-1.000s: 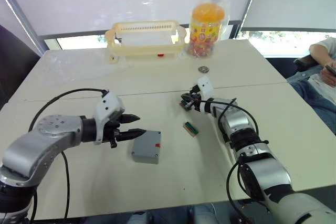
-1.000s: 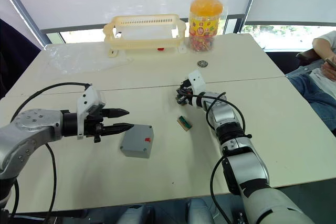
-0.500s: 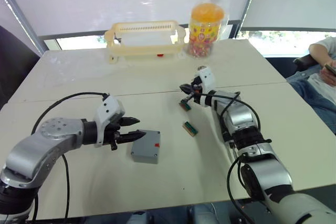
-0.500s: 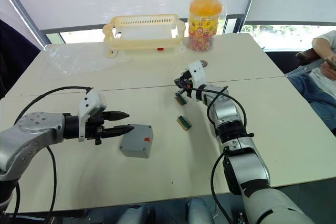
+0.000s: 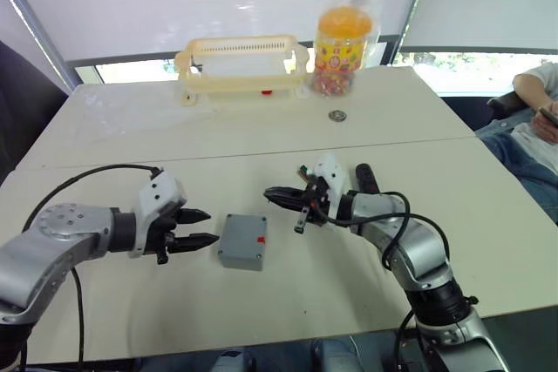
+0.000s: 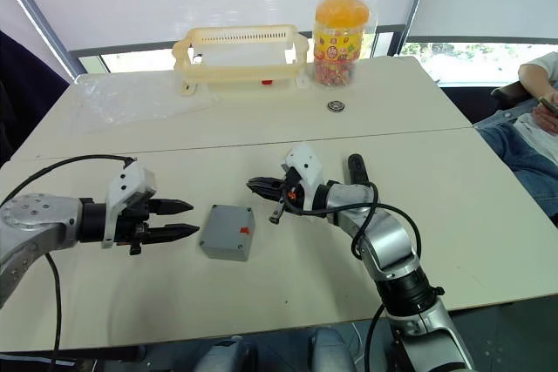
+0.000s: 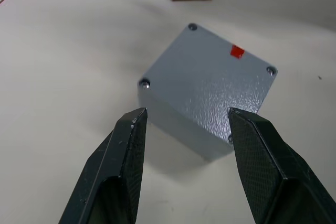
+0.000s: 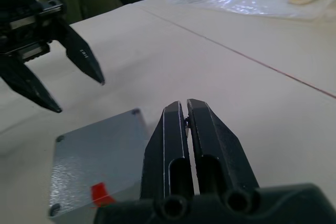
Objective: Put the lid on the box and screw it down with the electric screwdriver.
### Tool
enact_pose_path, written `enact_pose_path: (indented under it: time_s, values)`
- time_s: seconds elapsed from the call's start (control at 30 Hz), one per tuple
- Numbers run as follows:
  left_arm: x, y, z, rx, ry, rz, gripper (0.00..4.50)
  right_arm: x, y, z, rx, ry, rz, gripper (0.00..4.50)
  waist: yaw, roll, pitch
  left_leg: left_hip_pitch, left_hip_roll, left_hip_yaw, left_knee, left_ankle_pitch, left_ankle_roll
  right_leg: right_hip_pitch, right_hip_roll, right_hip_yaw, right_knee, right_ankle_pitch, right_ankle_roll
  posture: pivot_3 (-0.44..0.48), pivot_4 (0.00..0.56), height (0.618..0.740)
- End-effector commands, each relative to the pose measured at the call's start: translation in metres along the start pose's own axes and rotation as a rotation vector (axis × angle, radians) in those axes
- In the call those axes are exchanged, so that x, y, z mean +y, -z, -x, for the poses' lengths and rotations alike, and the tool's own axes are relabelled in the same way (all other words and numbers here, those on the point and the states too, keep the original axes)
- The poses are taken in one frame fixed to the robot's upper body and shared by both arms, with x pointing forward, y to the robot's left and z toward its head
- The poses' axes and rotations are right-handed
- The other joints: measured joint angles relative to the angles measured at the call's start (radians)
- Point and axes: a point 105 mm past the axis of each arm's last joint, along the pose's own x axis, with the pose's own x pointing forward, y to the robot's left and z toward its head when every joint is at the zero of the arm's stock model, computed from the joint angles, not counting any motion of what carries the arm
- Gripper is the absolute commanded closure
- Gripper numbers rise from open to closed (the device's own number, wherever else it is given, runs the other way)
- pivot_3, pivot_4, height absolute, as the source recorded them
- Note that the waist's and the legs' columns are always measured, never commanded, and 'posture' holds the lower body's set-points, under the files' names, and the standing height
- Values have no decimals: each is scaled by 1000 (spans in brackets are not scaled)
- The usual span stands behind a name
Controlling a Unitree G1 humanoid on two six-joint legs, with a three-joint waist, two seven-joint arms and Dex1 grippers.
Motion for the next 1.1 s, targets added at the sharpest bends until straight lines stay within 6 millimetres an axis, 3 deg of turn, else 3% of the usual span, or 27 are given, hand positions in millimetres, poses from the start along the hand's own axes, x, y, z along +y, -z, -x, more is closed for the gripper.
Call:
enact_pose_path:
  time_s: [0.03,0.27,1.1]
  values:
    - [-1,-9,4,-19,-13,-49,2030,10,-9,-4,-36,-25,31,4466,2,0,0,0,0,0,0,0,0,0,0,0,0,0,0,0,150,740]
    - [-3,-8,1,-26,-10,-41,2030,19,1,-4,-3,-48,29,4466,2,0,0,0,0,0,0,0,0,0,0,0,0,0,0,0,150,740]
    - [-3,-12,-3,-48,-14,-40,2030,15,18,-8,48,-39,36,4466,2,0,0,0,0,0,0,0,0,0,0,0,0,0,0,0,150,740]
